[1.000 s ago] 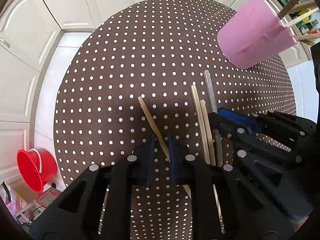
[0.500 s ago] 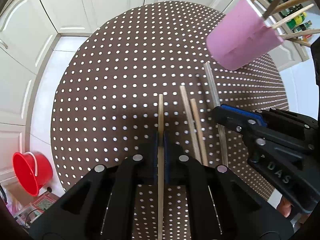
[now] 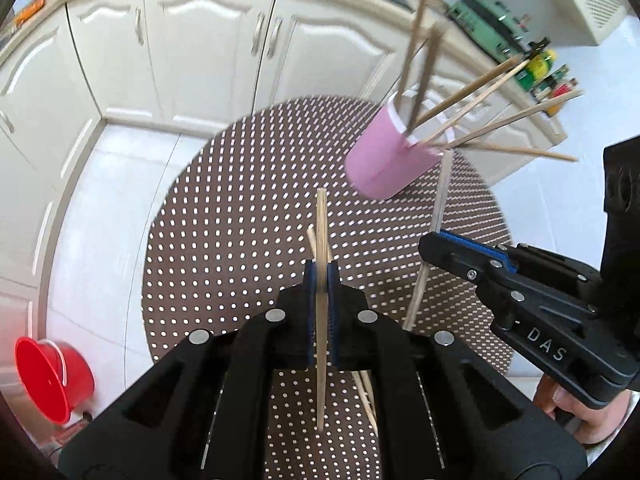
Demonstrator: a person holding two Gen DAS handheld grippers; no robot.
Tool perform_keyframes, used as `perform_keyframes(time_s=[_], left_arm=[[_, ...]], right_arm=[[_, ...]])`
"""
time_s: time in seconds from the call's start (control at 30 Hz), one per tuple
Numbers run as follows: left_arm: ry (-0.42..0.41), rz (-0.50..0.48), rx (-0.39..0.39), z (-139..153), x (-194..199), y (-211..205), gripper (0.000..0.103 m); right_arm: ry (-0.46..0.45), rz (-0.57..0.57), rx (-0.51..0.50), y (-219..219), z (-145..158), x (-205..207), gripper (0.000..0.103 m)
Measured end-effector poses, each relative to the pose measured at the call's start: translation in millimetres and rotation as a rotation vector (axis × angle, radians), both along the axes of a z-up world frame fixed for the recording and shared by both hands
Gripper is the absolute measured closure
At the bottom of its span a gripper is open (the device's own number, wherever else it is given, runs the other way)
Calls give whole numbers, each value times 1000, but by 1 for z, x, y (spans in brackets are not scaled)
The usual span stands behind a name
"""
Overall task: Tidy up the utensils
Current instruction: 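Lift the chopsticks upright with both grippers and carry them over the pink cup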
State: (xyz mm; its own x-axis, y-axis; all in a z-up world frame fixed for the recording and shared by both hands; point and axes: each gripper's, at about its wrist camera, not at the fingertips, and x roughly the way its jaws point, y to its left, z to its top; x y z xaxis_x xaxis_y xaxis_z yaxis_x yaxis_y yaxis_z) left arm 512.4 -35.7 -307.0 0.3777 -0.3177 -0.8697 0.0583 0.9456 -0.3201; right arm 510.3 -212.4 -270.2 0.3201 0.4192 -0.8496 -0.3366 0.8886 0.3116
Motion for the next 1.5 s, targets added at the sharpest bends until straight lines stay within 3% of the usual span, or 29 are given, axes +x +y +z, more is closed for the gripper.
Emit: perform_keyframes(time_s=[0.17, 0.53, 1.0, 1.2, 1.5], left_arm=[[-77, -35, -15, 38, -16, -2, 97], [-192, -113, -36, 85, -37, -22, 97], [-349, -130, -87, 146, -12, -37, 97], [-408, -96, -91, 161, 12, -47, 97], [-463, -60, -44, 159, 42, -67, 97]], right_arm=[[-91, -30, 3, -7, 30, -16, 98], [-223, -128, 19, -23, 70, -45, 98], [-442, -245, 47, -61, 131, -25, 98], [-519, -266, 48, -71, 142, -5, 98], [-559, -238, 42, -66, 129, 29, 98]])
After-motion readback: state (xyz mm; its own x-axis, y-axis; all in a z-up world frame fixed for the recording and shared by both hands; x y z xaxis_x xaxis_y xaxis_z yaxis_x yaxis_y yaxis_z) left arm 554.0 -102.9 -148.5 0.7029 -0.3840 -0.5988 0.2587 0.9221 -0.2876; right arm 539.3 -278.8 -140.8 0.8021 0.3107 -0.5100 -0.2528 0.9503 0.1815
